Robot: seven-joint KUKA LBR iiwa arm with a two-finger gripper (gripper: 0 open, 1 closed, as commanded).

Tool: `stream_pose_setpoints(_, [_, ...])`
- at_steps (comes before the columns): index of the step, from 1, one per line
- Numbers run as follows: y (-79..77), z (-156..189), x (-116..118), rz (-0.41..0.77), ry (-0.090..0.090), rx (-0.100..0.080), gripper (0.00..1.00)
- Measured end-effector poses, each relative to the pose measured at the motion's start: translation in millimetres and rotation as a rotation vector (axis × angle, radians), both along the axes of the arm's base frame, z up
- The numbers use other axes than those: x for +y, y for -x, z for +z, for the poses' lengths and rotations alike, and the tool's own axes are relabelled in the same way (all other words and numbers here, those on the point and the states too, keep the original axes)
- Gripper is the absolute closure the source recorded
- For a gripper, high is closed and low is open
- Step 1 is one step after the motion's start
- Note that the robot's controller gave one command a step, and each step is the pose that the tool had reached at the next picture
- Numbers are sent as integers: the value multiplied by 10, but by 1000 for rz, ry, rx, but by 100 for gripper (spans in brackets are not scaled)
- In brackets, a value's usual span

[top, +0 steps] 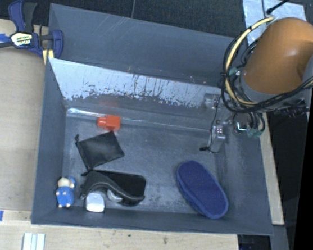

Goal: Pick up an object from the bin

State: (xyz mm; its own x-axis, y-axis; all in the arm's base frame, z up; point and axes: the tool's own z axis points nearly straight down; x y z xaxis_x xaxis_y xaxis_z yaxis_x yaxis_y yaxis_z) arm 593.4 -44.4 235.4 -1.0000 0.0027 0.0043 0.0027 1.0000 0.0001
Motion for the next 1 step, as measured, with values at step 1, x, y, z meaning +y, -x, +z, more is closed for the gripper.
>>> stream_pose_setpoints(1, [257,-1681,-197,133,-2,2,0])
